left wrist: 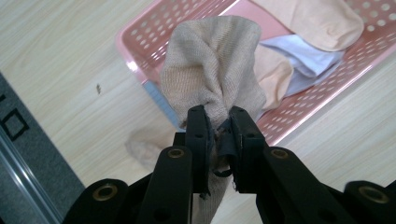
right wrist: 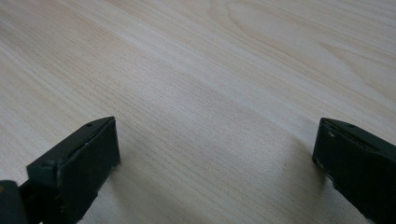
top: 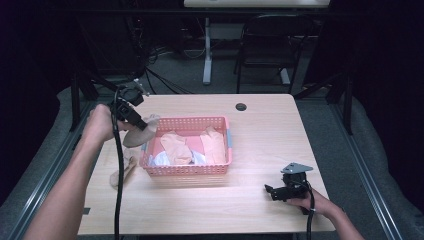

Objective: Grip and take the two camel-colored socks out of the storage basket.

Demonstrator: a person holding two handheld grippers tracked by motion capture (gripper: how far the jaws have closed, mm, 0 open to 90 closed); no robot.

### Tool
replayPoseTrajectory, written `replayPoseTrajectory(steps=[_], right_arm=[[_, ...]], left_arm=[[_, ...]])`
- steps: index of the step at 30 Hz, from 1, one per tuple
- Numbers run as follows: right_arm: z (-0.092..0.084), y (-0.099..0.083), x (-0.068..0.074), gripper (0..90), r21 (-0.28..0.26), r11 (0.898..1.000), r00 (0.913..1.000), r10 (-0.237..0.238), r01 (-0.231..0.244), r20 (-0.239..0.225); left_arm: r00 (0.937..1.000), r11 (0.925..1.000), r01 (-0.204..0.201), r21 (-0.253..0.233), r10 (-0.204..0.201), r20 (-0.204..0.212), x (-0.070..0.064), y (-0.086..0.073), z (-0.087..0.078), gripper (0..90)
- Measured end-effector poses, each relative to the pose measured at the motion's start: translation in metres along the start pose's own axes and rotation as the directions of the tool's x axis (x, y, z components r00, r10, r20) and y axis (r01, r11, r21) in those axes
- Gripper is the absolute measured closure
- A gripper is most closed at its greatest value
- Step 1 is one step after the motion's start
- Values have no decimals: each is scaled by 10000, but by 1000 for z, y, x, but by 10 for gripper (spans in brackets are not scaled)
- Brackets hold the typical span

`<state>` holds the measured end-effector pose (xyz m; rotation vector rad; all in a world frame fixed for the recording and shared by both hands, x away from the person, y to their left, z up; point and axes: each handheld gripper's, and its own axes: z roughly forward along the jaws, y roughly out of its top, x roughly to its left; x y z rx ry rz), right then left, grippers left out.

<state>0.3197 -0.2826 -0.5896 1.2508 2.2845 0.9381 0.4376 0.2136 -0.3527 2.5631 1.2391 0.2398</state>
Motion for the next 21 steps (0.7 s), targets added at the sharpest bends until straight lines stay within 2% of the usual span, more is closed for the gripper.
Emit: replayPoseTrajectory(steps=[3,4,6,10,13,16,21], right_arm=[[0,0,0,0,11,10000,10000,-11,11,-39],[0,0,0,0,3,10000,10000,-53,53,7],[0,0,0,0,16,10000,10000,-44,44,3],[0,0,0,0,19,10000,10000,8,-7,-6],[0,0,0,0,9,10000,10000,2,-2,-5],[0,0,0,0,20,10000,10000,-49,49,-51],[0,0,0,0,-20,10000,10000,-2,2,-7]], left_arm=[[10000,10000,91,34,-91,-38,6,-6,-1,794],[9996,9997,260,2,-259,-72,11,-13,-3,794],[9995,9996,284,35,-284,-102,14,-16,-3,794],[9978,9979,634,110,-631,-214,28,-30,-8,794],[9965,9966,817,94,-815,-212,34,-37,-8,794],[9933,9935,1137,98,-1135,-211,43,-50,-7,794],[9901,9903,1386,31,-1385,-231,51,-61,-8,794]])
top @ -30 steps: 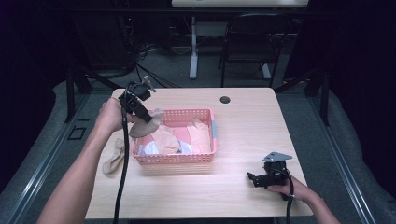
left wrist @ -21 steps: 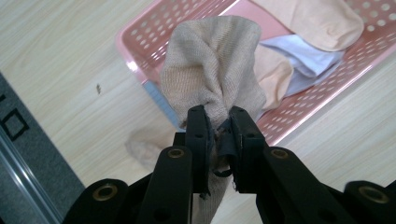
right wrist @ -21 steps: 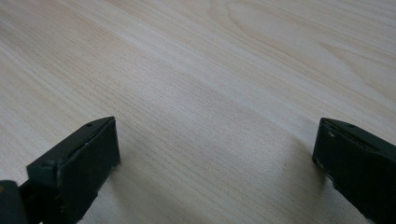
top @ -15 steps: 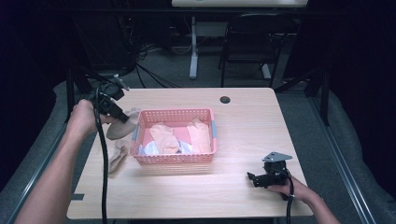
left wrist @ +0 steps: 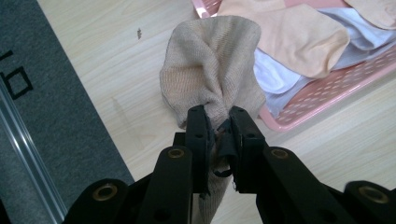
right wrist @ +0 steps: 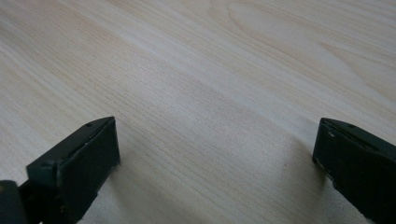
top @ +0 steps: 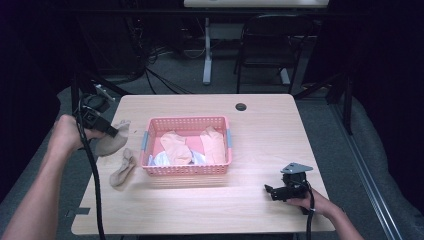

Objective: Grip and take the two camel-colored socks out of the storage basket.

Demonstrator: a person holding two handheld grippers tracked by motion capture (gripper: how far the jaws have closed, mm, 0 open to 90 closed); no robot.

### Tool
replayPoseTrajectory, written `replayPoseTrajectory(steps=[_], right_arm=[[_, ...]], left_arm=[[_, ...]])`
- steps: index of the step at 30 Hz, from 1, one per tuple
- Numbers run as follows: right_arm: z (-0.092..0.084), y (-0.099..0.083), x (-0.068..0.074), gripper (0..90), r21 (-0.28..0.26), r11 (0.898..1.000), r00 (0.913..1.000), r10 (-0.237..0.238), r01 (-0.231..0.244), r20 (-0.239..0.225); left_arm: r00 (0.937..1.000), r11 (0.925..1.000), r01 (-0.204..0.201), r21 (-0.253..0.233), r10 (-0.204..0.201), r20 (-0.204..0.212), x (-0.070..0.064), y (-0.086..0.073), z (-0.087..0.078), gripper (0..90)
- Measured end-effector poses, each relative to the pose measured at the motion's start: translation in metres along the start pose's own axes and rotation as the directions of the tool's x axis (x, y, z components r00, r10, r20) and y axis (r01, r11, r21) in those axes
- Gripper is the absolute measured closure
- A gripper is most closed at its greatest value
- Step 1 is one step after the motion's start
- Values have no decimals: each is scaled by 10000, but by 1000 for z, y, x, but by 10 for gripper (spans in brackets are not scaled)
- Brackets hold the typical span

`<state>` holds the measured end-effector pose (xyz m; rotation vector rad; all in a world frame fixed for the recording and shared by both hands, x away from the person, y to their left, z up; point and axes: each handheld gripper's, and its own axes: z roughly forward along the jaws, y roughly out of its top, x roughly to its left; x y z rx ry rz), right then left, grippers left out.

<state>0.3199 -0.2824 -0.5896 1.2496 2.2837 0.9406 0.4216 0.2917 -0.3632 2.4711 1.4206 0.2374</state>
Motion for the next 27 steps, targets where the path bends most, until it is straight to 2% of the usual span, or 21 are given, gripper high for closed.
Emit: replayPoseTrajectory(steps=[5,6,10,11,12,13,14,15,19,21,22,27], right_arm=[[0,0,0,0,14,10000,10000,26,-26,-24],[0,0,0,0,-6,10000,10000,0,0,-58],[0,0,0,0,13,10000,10000,-21,21,-35],[0,0,0,0,14,10000,10000,-23,23,-37],[0,0,0,0,14,10000,10000,-23,23,-37],[0,0,0,0,26,10000,10000,13,-13,-9],[0,0,0,0,26,10000,10000,13,-13,-9],[0,0,0,0,23,10000,10000,14,-14,-14],[0,0,0,0,-56,10000,10000,6,-6,-79],[0,0,0,0,-64,10000,10000,18,-19,-63],[0,0,1,0,-76,10000,10000,35,-36,-88],[0,0,0,0,-46,10000,10000,10,-11,-72]], left_arm=[[9997,9998,203,-6,-203,-144,6,-6,2,793],[9992,9994,342,2,-342,-205,9,-9,5,794],[9984,9988,476,103,-473,-301,11,-13,12,794],[9970,9983,579,79,-574,-514,13,-16,18,794],[9970,9983,579,79,-574,-514,13,-16,18,794],[9949,9964,842,45,-838,-560,15,-20,27,794],[9949,9964,842,45,-838,-560,15,-20,27,795],[9937,9948,1010,140,-1002,-500,18,-24,39,795],[9920,9922,1214,287,-1203,-383,22,-32,63,796],[9915,9912,1268,378,-1256,-326,24,-33,68,796],[9894,9884,1438,480,-1425,-295,26,-37,79,796],[9855,9840,1693,557,-1685,-190,30,-43,100,795]])
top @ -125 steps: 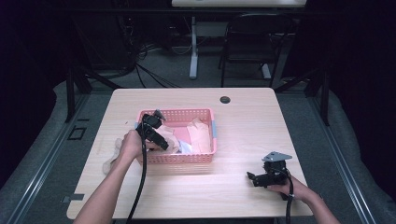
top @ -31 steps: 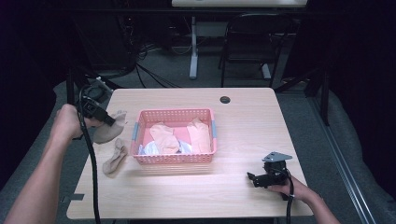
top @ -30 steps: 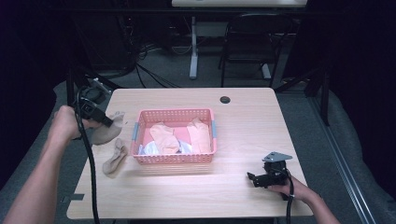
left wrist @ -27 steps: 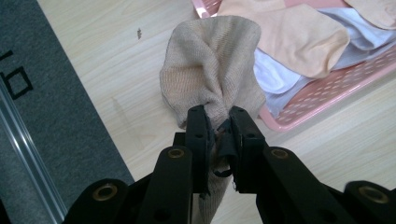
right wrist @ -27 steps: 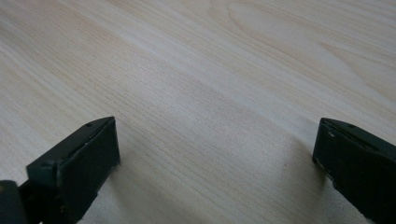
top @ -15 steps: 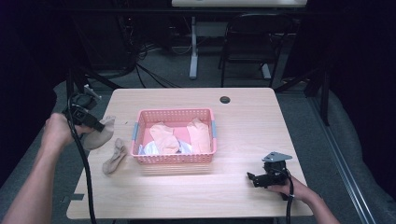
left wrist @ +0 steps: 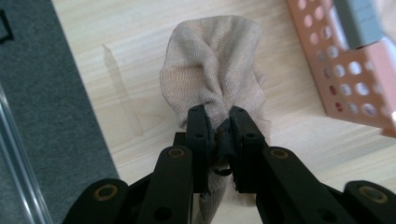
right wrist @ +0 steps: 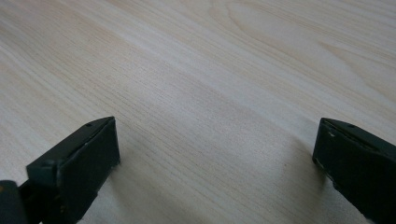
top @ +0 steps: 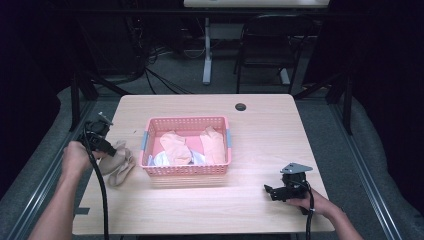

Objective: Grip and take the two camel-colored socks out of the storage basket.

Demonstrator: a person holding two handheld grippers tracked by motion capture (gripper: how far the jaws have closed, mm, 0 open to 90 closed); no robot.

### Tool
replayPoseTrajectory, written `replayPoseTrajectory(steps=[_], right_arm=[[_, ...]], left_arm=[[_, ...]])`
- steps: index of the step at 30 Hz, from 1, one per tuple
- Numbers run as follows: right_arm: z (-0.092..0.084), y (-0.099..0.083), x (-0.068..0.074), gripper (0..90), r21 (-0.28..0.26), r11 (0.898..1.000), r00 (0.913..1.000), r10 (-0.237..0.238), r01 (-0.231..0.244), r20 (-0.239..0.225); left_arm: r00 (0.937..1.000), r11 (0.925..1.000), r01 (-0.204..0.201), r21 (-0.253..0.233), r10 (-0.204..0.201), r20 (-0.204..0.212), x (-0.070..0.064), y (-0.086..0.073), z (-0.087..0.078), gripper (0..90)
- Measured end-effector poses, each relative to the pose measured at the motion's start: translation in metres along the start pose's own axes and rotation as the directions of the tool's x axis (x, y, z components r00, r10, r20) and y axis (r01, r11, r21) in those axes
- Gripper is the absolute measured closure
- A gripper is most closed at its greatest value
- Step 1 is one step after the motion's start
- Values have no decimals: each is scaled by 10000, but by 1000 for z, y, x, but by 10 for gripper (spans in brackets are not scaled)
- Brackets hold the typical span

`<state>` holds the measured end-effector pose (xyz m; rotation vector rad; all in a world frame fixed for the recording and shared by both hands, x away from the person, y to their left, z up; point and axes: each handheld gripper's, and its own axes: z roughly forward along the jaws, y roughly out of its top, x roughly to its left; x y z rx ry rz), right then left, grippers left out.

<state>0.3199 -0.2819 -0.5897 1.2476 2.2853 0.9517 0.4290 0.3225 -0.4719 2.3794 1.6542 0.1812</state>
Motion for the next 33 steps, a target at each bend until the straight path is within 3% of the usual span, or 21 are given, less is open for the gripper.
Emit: replayPoseTrajectory(steps=[6,9,11,12,13,15,16,18,20,24,33], right_arm=[[0,0,0,0,-12,10000,10000,7,-7,3],[0,0,0,0,-5,10000,10000,2,-2,-1],[0,0,0,0,-18,10000,10000,13,-13,4],[0,0,0,0,-14,10000,10000,9,-9,5],[0,0,0,0,-14,10000,10000,9,-9,5],[0,0,0,0,-14,10000,10000,9,-9,2],[0,0,0,0,-8,10000,10000,5,-5,2],[0,0,0,0,-9,10000,10000,9,-9,1],[0,0,0,0,-12,10000,10000,5,-5,3],[0,0,0,0,-2,10000,10000,-3,3,-3],[0,1,-1,0,48,10000,10000,-75,75,-27]], left_arm=[[9990,9991,421,52,-421,132,1,-7,36,782],[9979,9979,628,167,-630,165,2,-9,46,671],[9973,9973,729,118,-730,87,2,-10,46,495],[9963,9962,855,-148,-856,-20,2,-13,42,407],[9963,9962,855,-148,-856,-20,2,-13,42,343],[9954,9921,942,-827,-951,-66,1,-22,31,244],[9954,9921,942,-827,-951,-66,1,-22,31,209],[9958,9885,906,-1210,-915,-19,-2,-28,22,180],[9969,9883,788,-1307,-779,117,-7,-39,10,142],[9986,9899,528,-1319,-525,54,-14,-58,3,83],[9983,9892,571,-1349,-556,148,-22,-97,10,19]])
